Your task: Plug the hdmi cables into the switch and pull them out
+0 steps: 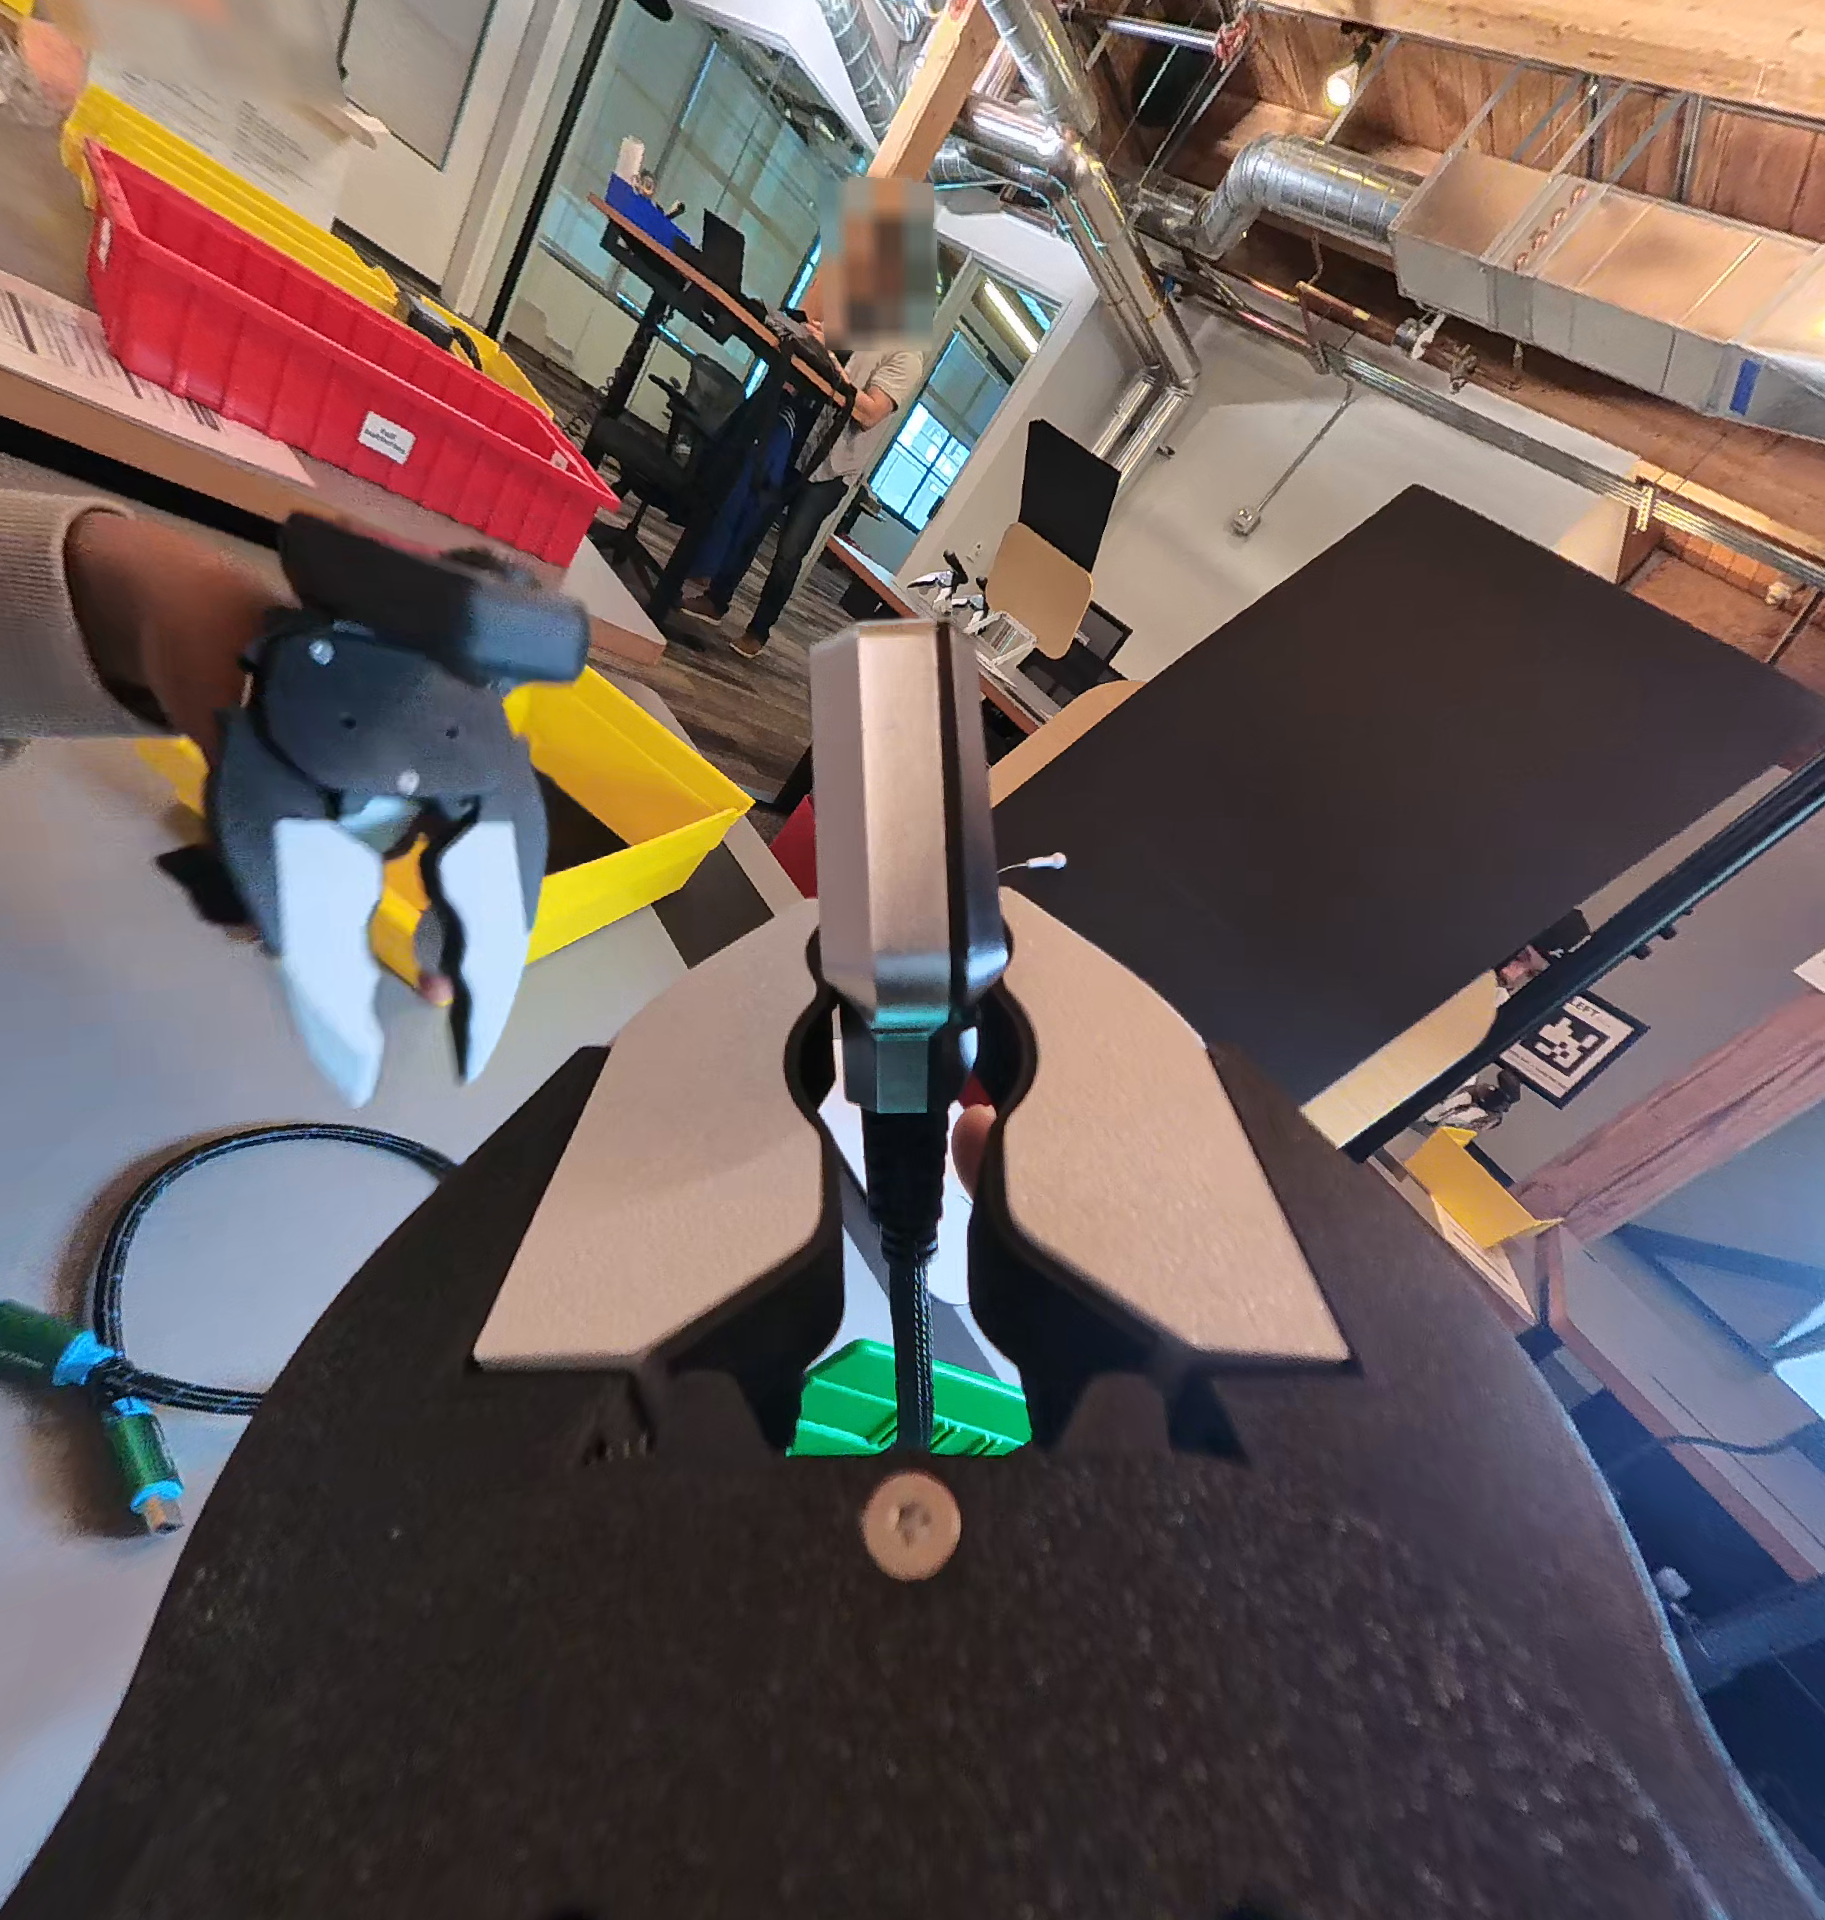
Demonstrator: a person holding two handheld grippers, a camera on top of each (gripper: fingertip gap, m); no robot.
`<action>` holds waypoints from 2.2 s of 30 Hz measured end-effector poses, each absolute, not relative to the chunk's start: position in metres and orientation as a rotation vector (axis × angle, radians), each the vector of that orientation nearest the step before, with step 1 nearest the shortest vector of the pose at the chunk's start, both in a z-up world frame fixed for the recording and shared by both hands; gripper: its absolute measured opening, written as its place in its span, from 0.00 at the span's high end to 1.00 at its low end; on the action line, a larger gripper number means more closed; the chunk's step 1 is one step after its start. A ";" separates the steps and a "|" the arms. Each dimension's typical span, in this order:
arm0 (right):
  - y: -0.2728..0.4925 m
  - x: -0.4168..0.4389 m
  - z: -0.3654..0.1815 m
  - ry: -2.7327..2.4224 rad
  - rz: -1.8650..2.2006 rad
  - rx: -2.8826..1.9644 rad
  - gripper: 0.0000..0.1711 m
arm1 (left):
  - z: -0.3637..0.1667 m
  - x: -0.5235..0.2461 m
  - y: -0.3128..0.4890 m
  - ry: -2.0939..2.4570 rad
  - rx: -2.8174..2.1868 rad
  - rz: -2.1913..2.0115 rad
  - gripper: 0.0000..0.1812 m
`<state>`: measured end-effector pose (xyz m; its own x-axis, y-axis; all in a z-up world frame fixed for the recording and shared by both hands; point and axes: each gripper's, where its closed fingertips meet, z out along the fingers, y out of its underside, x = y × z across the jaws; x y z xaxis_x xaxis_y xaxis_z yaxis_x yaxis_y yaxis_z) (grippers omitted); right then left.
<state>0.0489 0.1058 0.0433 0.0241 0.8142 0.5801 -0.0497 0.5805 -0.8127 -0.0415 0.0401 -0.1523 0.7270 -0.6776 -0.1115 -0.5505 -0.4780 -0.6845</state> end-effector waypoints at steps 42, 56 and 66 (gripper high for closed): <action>0.087 -0.012 -0.068 -1.840 0.267 -0.639 0.87 | -0.067 -0.069 0.033 0.810 -2.061 0.423 0.94; 0.080 -0.038 -0.109 -1.913 0.133 -0.617 0.86 | -0.117 -0.099 0.038 0.814 -2.303 0.590 0.94; 0.073 -0.042 -0.117 -1.924 0.113 -0.556 0.87 | -0.130 -0.102 0.038 0.797 -2.366 0.568 0.94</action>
